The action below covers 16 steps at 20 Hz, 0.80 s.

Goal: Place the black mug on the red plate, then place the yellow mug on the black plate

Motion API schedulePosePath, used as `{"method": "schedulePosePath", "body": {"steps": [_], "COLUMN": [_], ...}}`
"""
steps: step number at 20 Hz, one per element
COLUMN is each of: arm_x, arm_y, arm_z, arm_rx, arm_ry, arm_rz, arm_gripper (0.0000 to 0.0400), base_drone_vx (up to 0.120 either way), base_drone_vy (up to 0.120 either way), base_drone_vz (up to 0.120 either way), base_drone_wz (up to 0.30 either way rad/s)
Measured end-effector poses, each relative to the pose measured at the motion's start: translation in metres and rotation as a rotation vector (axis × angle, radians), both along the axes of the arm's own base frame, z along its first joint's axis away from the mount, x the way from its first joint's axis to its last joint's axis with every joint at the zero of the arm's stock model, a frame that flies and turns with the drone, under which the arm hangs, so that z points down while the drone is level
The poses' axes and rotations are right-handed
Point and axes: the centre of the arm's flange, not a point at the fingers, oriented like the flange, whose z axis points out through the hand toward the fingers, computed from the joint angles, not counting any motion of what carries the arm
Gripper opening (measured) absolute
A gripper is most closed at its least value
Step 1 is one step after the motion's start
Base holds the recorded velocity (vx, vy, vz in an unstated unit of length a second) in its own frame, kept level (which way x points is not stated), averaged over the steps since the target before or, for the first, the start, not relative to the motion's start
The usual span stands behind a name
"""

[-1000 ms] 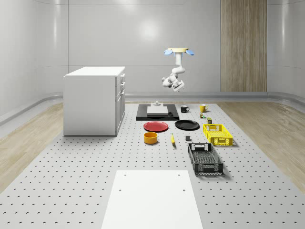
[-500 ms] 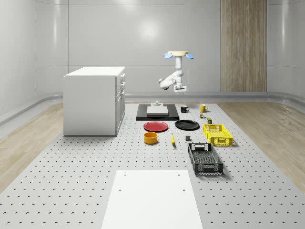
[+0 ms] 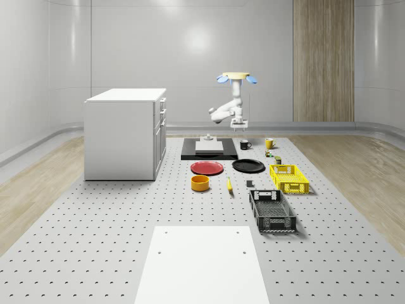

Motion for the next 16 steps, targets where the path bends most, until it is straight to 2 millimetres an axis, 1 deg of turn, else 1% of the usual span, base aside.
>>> {"method": "schedulePosePath", "body": {"steps": [1,6,8,9,12,16], "arm_x": [0.000,0.000,0.000,0.000,0.000,0.000], "arm_y": [0.000,-0.001,-0.001,-0.001,-0.001,-0.001], "arm_z": [0.000,0.000,0.000,0.000,0.001,0.012], "arm_rx": [-0.002,-0.009,-0.010,-0.010,-0.011,-0.012], "arm_ry": [0.000,0.000,0.000,0.000,0.001,0.001], "arm_rz": [0.000,0.000,0.000,0.000,0.000,0.000], "arm_gripper": [0.0400,0.0400,0.0400,0.0400,0.0400,0.0400], "base_drone_vx": [0.120,0.000,0.000,0.000,0.000,0.000], "base_drone_vy": [0.000,0.000,0.120,0.000,0.000,0.000], "base_drone_vz": [-0.120,-0.120,-0.120,-0.120,-0.013,0.000], "base_drone_wz": [0.000,0.000,0.000,0.000,0.000,0.000]}}
